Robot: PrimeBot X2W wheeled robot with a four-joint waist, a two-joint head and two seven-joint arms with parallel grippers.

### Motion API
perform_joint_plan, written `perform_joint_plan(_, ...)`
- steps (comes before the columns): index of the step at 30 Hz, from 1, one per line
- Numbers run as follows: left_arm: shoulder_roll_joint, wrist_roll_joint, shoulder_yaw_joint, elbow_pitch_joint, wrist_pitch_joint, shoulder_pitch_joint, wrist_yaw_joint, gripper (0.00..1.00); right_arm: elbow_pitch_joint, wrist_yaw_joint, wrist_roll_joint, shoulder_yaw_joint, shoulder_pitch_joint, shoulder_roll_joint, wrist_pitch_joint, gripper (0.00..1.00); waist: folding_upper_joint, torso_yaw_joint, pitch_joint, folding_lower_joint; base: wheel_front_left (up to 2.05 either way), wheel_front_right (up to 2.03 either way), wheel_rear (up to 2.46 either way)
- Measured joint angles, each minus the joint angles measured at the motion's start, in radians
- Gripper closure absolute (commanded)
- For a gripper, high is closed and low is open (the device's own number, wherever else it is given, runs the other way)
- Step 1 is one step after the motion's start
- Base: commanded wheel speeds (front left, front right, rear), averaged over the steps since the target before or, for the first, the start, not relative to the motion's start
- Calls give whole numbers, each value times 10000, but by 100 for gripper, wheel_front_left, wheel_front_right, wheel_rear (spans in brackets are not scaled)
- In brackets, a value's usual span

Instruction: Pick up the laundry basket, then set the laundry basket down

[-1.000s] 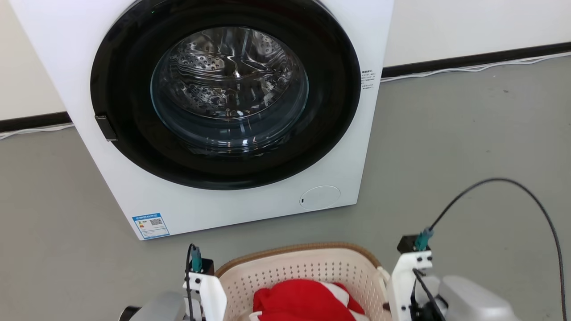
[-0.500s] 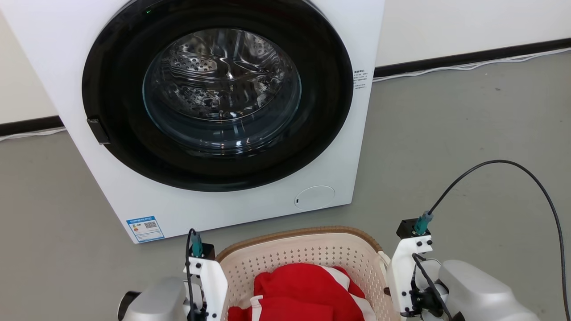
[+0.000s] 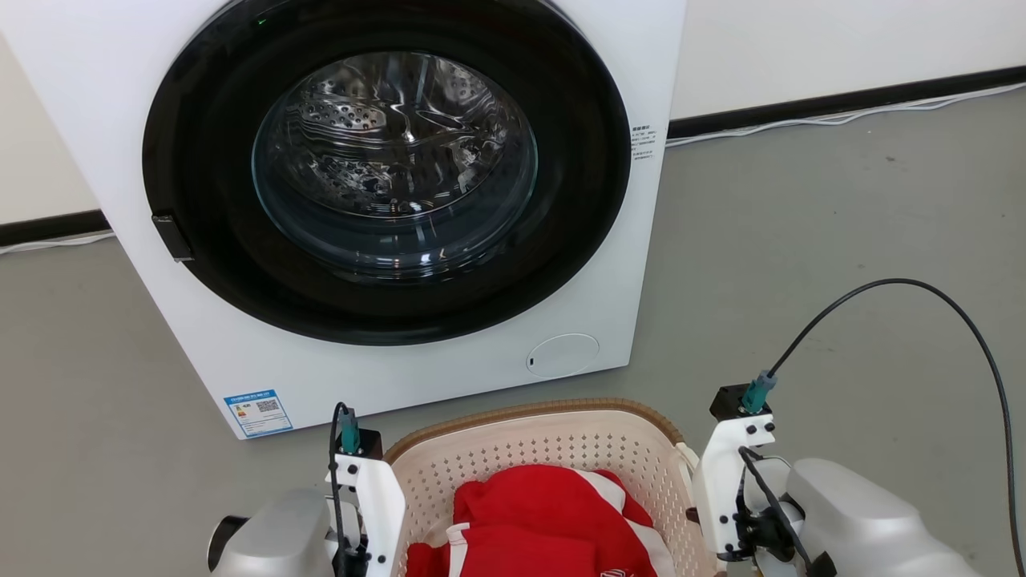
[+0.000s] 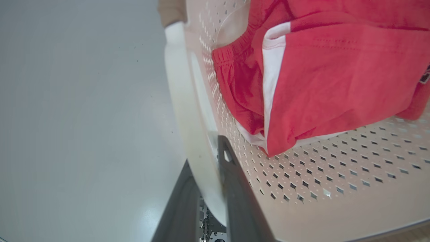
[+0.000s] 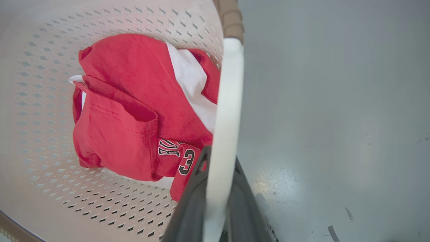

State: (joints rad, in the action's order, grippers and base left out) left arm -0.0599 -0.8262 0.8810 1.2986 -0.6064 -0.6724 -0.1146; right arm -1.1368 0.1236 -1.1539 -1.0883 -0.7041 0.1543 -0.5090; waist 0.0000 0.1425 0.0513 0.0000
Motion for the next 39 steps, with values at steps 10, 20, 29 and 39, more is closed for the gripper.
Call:
perform_joint_plan(10,-40,-25,56,6,-8,-66,0,100,25,0,-186,-222,1,-13,77,100,0,9,34,0,0,0,0)
perform_joint_plan(20,-69,-58,140,8,-6,-162,0,100,27,0,-433,-441,-5,-12,105,100,0,4,59,0,0,0,0)
perform_joint_plan(29,-81,-113,203,8,-4,-162,2,100,25,-2,-627,-616,-41,-8,178,100,0,-23,98,0,0,0,0)
perform_joint_plan(39,-105,-213,259,8,6,-163,2,100,27,0,-744,-825,-162,-10,280,100,0,-57,104,0,0,0,0)
